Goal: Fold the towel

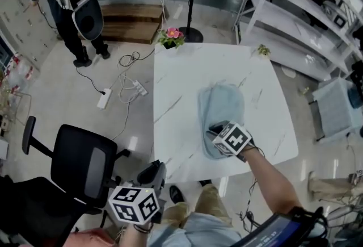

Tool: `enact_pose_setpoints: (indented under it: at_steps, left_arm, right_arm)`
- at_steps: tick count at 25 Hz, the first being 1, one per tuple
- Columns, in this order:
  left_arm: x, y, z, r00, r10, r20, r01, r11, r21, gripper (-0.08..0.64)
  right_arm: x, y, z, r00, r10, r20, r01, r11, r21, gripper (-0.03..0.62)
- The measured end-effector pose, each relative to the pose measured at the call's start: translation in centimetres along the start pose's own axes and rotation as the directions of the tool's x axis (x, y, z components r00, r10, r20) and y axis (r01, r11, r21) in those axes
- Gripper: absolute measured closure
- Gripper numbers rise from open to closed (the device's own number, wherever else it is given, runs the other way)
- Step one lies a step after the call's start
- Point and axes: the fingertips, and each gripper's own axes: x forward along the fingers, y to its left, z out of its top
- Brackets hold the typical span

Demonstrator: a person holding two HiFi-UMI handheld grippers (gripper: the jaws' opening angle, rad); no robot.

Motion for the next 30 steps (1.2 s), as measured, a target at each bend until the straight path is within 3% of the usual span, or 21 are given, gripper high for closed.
enact_pose_setpoints:
  at_steps: [5, 8, 10, 12, 14, 16, 18, 21, 23, 26, 28, 30]
  left_arm:
    - [0.8, 0.2, 0.5, 1.000, -0.005, -0.002, 0.005, 1.000, -0.001, 0.512]
    - [1.6, -0.5, 0.6, 0.999, -0.025, -0.019, 0.026, 1.000, 0.015, 0.512]
    - [2.1, -0.9, 0.6, 0.999, -0.037, -0.028, 0.038, 0.999, 0.019, 0.512]
    - [2.6, -1.1, 0.7, 0.998, -0.047, -0.034, 0.048, 0.999, 0.022, 0.512]
    - [3.1, -1.6, 0.5, 0.997, -0.060, -0.044, 0.061, 0.998, 0.030, 0.512]
    - [3.7, -2.3, 0.2, 0.996, -0.074, -0.058, 0.077, 0.996, 0.042, 0.512]
    - [4.3, -2.9, -0.2, 0.993, -0.086, -0.077, 0.090, 0.994, 0.056, 0.512]
    - [5.2, -3.6, -0.9, 0.990, -0.091, -0.104, 0.099, 0.992, 0.073, 0.512]
    - [6.0, -4.0, -1.5, 0.989, -0.095, -0.112, 0.105, 0.991, 0.082, 0.512]
    - [7.1, -5.0, -2.5, 0.984, -0.118, -0.134, 0.129, 0.989, 0.074, 0.511]
    - [7.6, -5.7, -3.0, 0.981, -0.131, -0.146, 0.143, 0.987, 0.072, 0.511]
    - [7.9, -6.0, -3.5, 0.978, -0.134, -0.160, 0.147, 0.986, 0.073, 0.511]
  right_arm:
    - [1.5, 0.4, -0.2, 1.000, 0.010, -0.001, -0.010, 1.000, -0.012, 0.546]
    - [-1.5, 1.6, 2.0, 0.986, 0.130, 0.102, -0.134, 0.990, 0.038, 0.430]
    - [-5.0, 1.5, 4.0, 0.955, 0.201, 0.216, -0.222, 0.972, 0.078, 0.422]
    - [-8.1, -0.4, 5.2, 0.932, 0.192, 0.308, -0.236, 0.965, 0.113, 0.447]
    - [-9.9, -3.4, 4.8, 0.930, 0.107, 0.353, -0.169, 0.974, 0.151, 0.557]
    - [-9.6, -5.6, 2.8, 0.949, 0.017, 0.314, -0.065, 0.987, 0.144, 0.574]
    - [-7.9, -6.3, 0.2, 0.976, -0.020, 0.217, 0.000, 0.996, 0.093, 0.571]
    - [-5.5, -4.4, -3.3, 0.993, 0.083, 0.085, -0.091, 0.992, 0.091, 0.561]
    - [-5.5, -3.6, -4.0, 0.990, 0.111, 0.092, -0.120, 0.987, 0.103, 0.563]
    - [-8.1, -4.0, -2.5, 0.980, 0.018, 0.197, -0.020, 1.000, 0.013, 0.557]
    - [-10.0, -1.6, -0.5, 0.956, 0.044, 0.289, -0.019, 0.996, -0.089, 0.538]
    - [-10.2, 2.6, 0.6, 0.940, 0.117, 0.321, -0.054, 0.979, -0.199, 0.531]
